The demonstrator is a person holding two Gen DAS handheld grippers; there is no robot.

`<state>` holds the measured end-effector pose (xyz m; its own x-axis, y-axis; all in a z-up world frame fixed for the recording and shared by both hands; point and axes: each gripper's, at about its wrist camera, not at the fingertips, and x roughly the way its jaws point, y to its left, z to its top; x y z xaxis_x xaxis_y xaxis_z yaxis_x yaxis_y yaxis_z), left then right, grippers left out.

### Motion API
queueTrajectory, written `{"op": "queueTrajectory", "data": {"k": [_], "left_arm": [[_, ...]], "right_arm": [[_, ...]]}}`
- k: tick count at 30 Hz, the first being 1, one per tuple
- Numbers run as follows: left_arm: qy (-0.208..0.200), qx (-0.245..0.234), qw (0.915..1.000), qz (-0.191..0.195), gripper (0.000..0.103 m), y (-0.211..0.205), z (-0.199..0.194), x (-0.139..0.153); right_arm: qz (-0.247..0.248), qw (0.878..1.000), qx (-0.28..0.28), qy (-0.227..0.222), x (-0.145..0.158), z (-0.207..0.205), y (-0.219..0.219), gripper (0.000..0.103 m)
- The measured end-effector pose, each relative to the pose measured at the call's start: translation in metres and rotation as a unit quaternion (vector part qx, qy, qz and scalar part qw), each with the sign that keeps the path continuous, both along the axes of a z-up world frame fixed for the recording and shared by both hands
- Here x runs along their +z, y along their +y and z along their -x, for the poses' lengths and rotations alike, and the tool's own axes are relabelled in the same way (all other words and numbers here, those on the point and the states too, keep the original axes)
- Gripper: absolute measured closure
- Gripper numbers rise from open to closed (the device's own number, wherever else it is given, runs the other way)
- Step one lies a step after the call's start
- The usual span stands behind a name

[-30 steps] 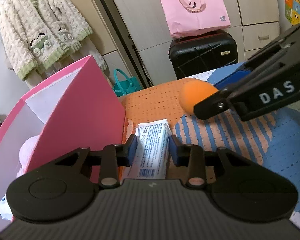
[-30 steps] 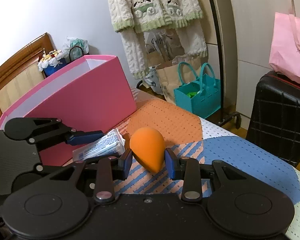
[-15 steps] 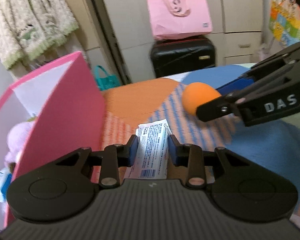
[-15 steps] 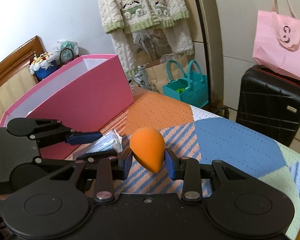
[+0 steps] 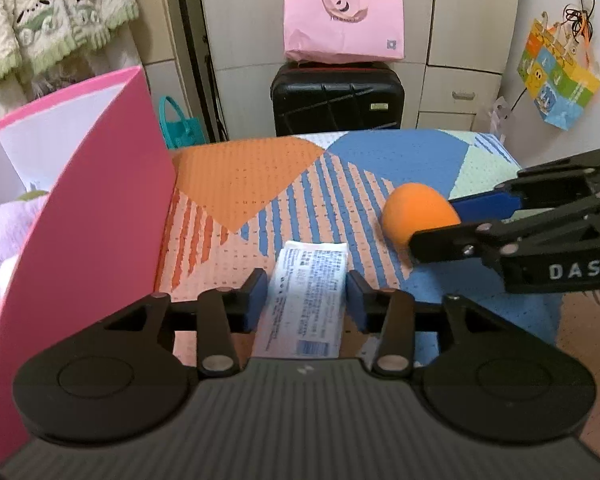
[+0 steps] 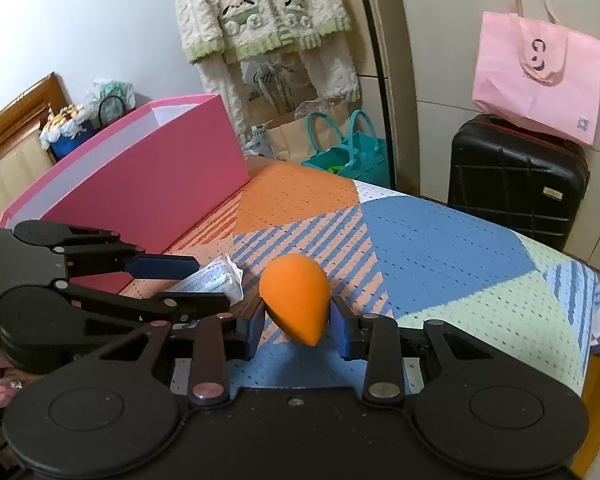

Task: Organize soft objects
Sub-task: 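Lift the tissue pack and orange sponge and carry both over the pink box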

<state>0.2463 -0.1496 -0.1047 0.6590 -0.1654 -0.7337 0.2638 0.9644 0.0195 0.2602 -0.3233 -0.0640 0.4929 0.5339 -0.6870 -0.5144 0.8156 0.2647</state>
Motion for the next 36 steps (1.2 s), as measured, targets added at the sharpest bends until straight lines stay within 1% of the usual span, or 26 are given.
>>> {"op": "queueTrajectory", "data": {"k": [3, 4, 6, 7, 8, 13, 21, 25, 29, 34, 36], "left_arm": [[0.001, 0.001, 1.0000, -0.002, 0.057, 0.000, 0.002, -0.003], [0.010, 0.002, 0.9999, 0.002, 0.055, 0.001, 0.001, -0.005], [0.027, -0.001, 0.9995, 0.018, 0.055, 0.003, 0.000, -0.010], [0.021, 0.000, 0.9996, 0.021, 0.057, 0.004, 0.003, -0.010], [0.019, 0.000, 0.9997, 0.018, 0.063, 0.005, 0.005, -0.010], [0.023, -0.003, 0.9991, 0.037, 0.065, 0.012, 0.013, -0.008], [0.030, -0.019, 0.9981, 0.051, 0.065, 0.019, 0.034, 0.003], [0.041, -0.036, 0.9969, 0.057, 0.065, 0.025, 0.048, 0.010], [0.042, -0.054, 0.9961, 0.057, 0.065, 0.030, 0.067, 0.018], [0.027, -0.072, 0.9961, 0.044, 0.065, 0.038, 0.099, 0.028], [0.027, -0.082, 0.9952, 0.045, 0.065, 0.043, 0.111, 0.033]], "right_arm": [[-0.003, 1.000, -0.006, -0.001, 0.000, 0.003, -0.005, 0.063], [-0.004, 1.000, -0.008, 0.000, 0.000, 0.004, -0.006, 0.063], [-0.003, 1.000, -0.011, -0.001, 0.000, 0.006, -0.006, 0.063], [-0.001, 1.000, -0.012, -0.001, 0.001, 0.008, -0.006, 0.063], [0.002, 1.000, -0.014, -0.003, 0.001, 0.010, -0.006, 0.063], [0.007, 1.000, -0.016, -0.005, 0.004, 0.020, -0.007, 0.063], [0.019, 1.000, -0.017, -0.003, 0.009, 0.043, -0.003, 0.063], [0.025, 1.000, -0.012, 0.008, 0.010, 0.059, 0.002, 0.063], [0.036, 0.999, -0.007, 0.018, 0.012, 0.077, 0.006, 0.063], [0.041, 0.999, -0.004, 0.014, 0.024, 0.109, 0.014, 0.063], [0.040, 0.999, -0.004, 0.014, 0.029, 0.121, 0.017, 0.063]]}}
